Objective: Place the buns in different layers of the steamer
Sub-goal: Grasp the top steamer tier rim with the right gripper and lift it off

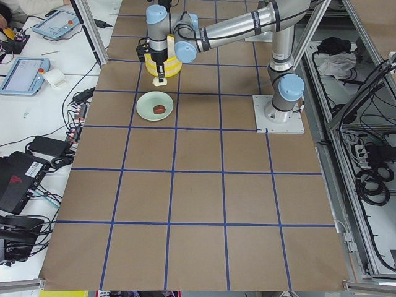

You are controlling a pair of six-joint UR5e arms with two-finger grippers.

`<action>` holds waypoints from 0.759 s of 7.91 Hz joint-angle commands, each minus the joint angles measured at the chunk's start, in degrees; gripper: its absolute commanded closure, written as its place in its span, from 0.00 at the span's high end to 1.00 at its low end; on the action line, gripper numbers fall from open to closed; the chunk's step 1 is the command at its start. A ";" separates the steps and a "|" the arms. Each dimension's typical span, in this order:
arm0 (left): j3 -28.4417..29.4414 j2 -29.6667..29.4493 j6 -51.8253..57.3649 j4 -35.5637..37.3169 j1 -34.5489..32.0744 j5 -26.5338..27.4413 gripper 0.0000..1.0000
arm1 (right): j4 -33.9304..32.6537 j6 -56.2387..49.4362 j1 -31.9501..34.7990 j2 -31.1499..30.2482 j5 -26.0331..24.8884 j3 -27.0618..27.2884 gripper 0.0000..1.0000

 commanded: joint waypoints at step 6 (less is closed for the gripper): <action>-0.96 3.30 -0.01 -5.61 -0.39 0.76 0.00 | -5.61 0.09 2.00 4.51 0.11 2.85 0.81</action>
